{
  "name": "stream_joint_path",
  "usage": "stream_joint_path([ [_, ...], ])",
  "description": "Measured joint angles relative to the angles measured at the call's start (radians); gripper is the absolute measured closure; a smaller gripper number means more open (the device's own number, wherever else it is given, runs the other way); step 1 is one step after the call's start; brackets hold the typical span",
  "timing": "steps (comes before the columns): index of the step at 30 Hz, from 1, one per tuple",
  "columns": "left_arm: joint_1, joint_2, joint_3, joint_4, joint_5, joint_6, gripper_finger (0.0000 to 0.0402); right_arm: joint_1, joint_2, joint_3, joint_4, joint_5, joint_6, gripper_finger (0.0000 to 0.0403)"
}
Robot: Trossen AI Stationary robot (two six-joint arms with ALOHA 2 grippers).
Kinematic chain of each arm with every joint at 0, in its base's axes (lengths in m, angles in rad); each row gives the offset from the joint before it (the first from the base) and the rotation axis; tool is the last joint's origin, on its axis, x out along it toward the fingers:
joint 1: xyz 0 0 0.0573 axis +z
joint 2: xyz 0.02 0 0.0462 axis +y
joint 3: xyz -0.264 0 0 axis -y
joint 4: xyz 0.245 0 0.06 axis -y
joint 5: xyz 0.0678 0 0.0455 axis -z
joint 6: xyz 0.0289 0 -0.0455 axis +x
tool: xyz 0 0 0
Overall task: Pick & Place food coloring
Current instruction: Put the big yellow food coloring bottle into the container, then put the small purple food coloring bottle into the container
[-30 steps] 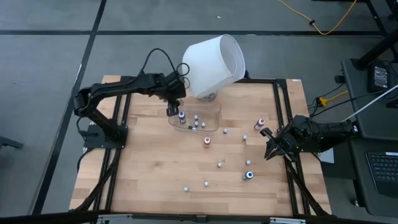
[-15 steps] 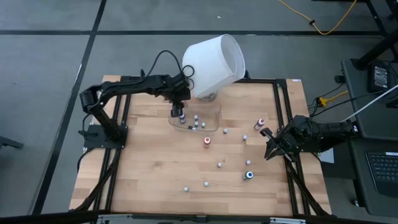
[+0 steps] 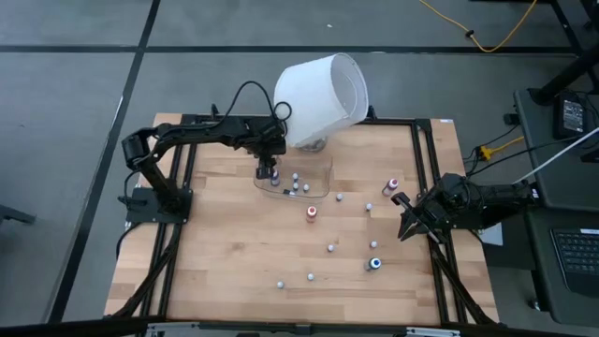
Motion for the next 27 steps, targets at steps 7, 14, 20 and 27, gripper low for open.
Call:
stream_joint_path([
  [7,0.003,0.002,-0.032,-0.002,-0.001,0.010,0.0257,0.000,0.000,0.000,0.000,0.000,0.000,0.0359],
  [14,0.003,0.003,-0.037,-0.009,-0.002,0.016,0.0250,0.000,0.000,0.000,0.000,0.000,0.000,0.0359],
  [20,0.003,0.003,-0.037,-0.011,-0.003,0.016,0.0220,0.000,0.000,0.000,0.000,0.000,0.000,0.0359],
  [27,0.003,0.001,-0.037,-0.012,-0.013,0.016,0.0194,0.000,0.000,0.000,0.000,0.000,0.000,0.0359],
])
